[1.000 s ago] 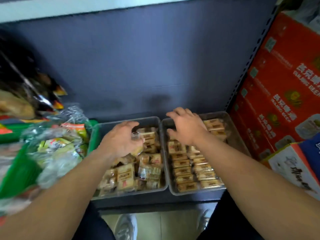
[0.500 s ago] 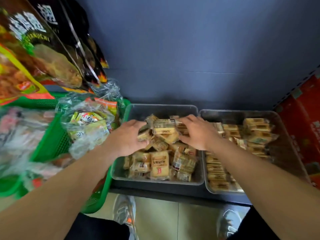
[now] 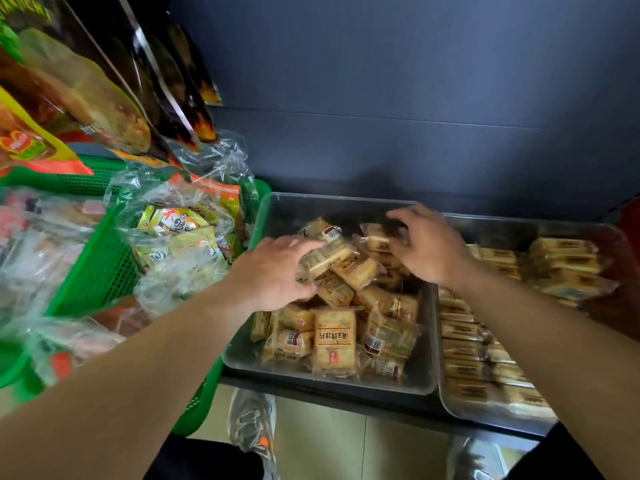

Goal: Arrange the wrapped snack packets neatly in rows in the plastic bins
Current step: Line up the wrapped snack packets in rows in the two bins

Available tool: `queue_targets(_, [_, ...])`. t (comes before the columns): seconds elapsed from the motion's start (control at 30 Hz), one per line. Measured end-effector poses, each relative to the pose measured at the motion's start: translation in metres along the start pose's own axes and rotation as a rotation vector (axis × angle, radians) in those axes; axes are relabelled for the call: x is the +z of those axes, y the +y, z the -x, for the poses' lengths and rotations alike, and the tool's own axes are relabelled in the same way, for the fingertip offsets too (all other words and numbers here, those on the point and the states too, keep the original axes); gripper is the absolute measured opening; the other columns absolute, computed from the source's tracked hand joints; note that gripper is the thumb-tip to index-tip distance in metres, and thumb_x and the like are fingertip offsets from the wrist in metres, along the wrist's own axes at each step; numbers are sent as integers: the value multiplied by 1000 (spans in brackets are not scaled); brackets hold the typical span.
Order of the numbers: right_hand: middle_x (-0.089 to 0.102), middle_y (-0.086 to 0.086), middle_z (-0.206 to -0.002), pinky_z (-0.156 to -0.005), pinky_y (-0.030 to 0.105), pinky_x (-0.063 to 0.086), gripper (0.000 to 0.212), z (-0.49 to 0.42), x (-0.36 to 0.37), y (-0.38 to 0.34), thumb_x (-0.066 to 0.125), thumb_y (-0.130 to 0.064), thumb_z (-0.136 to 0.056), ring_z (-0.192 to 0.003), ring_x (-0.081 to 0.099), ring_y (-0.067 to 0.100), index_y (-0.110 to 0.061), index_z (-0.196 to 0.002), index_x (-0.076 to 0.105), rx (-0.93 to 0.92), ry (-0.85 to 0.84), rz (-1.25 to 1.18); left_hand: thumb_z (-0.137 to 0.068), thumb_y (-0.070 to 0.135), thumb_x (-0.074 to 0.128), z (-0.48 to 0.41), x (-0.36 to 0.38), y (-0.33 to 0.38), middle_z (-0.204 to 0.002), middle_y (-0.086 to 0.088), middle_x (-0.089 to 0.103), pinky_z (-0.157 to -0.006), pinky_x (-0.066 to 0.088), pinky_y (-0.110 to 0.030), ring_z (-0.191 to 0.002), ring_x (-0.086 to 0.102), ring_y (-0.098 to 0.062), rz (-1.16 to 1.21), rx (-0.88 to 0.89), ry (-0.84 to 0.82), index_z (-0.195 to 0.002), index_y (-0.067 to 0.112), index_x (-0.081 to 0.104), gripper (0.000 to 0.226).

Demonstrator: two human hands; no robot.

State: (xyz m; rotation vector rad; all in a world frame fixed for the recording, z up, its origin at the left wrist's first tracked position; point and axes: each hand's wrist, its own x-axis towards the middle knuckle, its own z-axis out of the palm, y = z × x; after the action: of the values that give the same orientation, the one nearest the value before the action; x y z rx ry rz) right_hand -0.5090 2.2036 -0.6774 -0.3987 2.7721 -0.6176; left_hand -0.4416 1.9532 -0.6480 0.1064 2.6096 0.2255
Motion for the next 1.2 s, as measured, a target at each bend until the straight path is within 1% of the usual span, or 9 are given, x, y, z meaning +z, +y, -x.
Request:
queue_targets(0.13, [39, 2, -159, -119, 49, 23, 71, -2, 6, 7, 52, -48, -100, -145, 36, 27, -26, -160, 20, 14, -206, 250, -89, 67, 60, -9, -5, 1, -149, 6, 45, -108, 44, -47, -136, 43, -21, 36, -86, 72, -151, 42, 32, 72])
queue_targets(0.37, [54, -6, -128, -116, 52, 24, 43, -11, 1, 5, 51, -51, -100, -128, 49, 21, -33, -139, 54, 27, -143, -1, -90, 48, 70, -21, -2, 15, -122, 7, 57, -96, 50, -37, -108, 59, -16, 197, -125, 179, -124, 29, 50, 44])
queue_targets(0.47, [54, -8, -123, -115, 51, 24, 50, -5, -2, 0, 53, -60, -95, -124, 48, 19, -33, -137, 55, -18, -168, -10, -92, 35, 71, -26, -11, -1, -114, 2, 59, -90, 56, -40, -99, 62, -19, 204, -256, 266, -122, 25, 53, 36])
queue_targets(0.63, [56, -11, -121, -104, 42, 34, 71, 2, 4, -24, 69, -75, -73, -119, 49, 17, -37, -132, 54, -124, -211, 150, -89, 40, 73, -26, -9, 2, -144, -4, 44, -116, 38, -47, -136, 42, -27, 182, -223, 224, -139, 25, 50, 57])
queue_targets(0.8, [67, -16, -90, -84, 33, 50, 39, -1, 6, -30, 82, -36, -82, -92, 65, 8, -29, -118, 69, -134, -281, -186, -85, 42, 78, -20, 2, 22, -162, 9, 29, -119, 26, -42, -148, 27, -18, 256, 90, -32, -154, 42, 29, 85])
queue_targets(0.9, [71, -15, -97, -84, 22, 52, 24, -4, -2, -19, 72, -22, -93, -91, 66, -1, -28, -116, 71, -92, -198, -408, -83, 52, 76, -23, 7, 22, -158, 9, 29, -116, 30, -42, -145, 27, -18, 244, 109, -79, -152, 49, 30, 83])
queue_targets(1.0, [67, -9, -121, -94, 27, 48, 36, -9, -9, 0, 61, -26, -99, -109, 62, 8, -26, -135, 60, -32, -31, -216, -80, 59, 75, -25, 8, 25, -148, 8, 35, -110, 31, -41, -139, 29, -19, 209, 119, -77, -135, 49, 47, 63])
queue_targets(1.1, [49, 0, -151, -116, 45, 28, 67, -9, -5, 12, 58, -41, -99, -139, 43, 23, -26, -158, 28, 8, -215, 164, -79, 57, 77, -25, 8, 31, -145, 12, 42, -102, 34, -37, -133, 37, -17, 207, 111, -90, -122, 43, 51, 52])
queue_targets(1.2, [37, 1, -156, -116, 48, 19, 81, -11, 1, 13, 59, -52, -95, -145, 29, 25, -28, -160, 18, 8, -277, 249, -77, 57, 79, -25, 8, 32, -143, 11, 44, -105, 39, -41, -129, 43, -16, 248, 97, -81, -122, 42, 48, 56])
